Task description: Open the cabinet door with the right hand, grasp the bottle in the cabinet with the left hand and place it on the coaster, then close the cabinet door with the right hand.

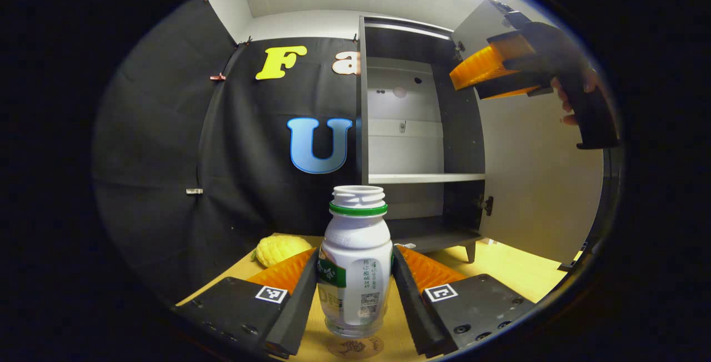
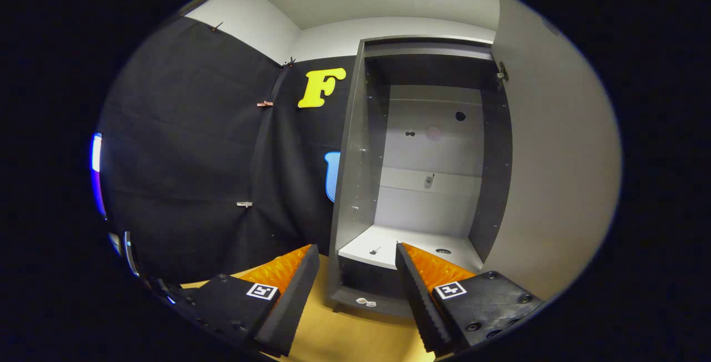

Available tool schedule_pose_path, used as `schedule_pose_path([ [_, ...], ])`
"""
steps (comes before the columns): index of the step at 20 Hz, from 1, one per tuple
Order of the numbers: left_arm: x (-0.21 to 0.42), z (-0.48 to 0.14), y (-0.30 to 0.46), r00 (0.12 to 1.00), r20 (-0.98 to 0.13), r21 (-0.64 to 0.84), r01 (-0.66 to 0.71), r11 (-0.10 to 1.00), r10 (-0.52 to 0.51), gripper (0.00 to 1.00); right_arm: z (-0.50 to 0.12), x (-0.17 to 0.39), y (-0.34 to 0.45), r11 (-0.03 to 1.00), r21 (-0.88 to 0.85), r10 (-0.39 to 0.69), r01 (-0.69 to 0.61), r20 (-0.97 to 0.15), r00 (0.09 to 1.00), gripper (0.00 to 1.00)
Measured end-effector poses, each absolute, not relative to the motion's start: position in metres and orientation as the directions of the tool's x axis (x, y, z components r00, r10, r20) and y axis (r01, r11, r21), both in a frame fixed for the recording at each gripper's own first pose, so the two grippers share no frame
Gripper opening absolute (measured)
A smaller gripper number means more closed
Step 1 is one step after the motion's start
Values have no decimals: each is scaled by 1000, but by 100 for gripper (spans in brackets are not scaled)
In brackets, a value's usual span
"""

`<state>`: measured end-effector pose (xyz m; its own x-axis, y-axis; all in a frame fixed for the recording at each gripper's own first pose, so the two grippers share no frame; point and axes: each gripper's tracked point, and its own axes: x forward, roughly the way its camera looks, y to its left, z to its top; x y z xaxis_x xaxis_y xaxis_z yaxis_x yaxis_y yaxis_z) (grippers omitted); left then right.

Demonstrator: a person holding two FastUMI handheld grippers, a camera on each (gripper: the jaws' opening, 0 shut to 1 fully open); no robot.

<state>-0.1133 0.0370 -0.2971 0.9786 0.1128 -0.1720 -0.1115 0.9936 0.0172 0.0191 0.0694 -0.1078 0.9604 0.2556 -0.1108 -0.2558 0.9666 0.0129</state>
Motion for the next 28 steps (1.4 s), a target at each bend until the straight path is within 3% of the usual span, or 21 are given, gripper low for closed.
schedule_pose_path([
  [2, -116, -314, 41, 976, -169, 21, -134, 991, 136, 75, -115, 17, 68, 974, -15, 225, -227, -96, 970, 95],
  [4, -119, -336, 42, 974, -176, 7, -145, 989, 144, 75, -123, 13, 68, 978, 0, 210, -211, -86, 974, 98],
  [9, -122, -378, 36, 974, -178, 5, -144, 990, 143, 75, -154, 9, 64, 985, -6, 170, -171, -109, 979, 97],
  [16, -120, -413, 36, 969, -201, 58, -134, 989, 143, 76, -192, 8, 80, 977, -16, 206, -212, -181, 962, 98],
  [20, -125, -418, 39, 971, -197, 7, -139, 990, 138, 77, -205, 10, 85, 975, -12, 214, -221, -210, 954, 98],
  [23, -126, -427, 39, 968, -221, -14, -120, 993, 114, 82, -210, 11, 89, 974, -12, 220, -228, -223, 950, 98],
  [25, -122, -418, 40, 972, -207, -28, -117, 993, 108, 98, -209, 13, 89, 973, -17, 219, -229, -224, 950, 98],
  [28, -112, -403, 34, 979, -182, -18, -94, 995, 89, 98, -200, 15, 89, 975, -16, 214, -222, -216, 953, 98],
])
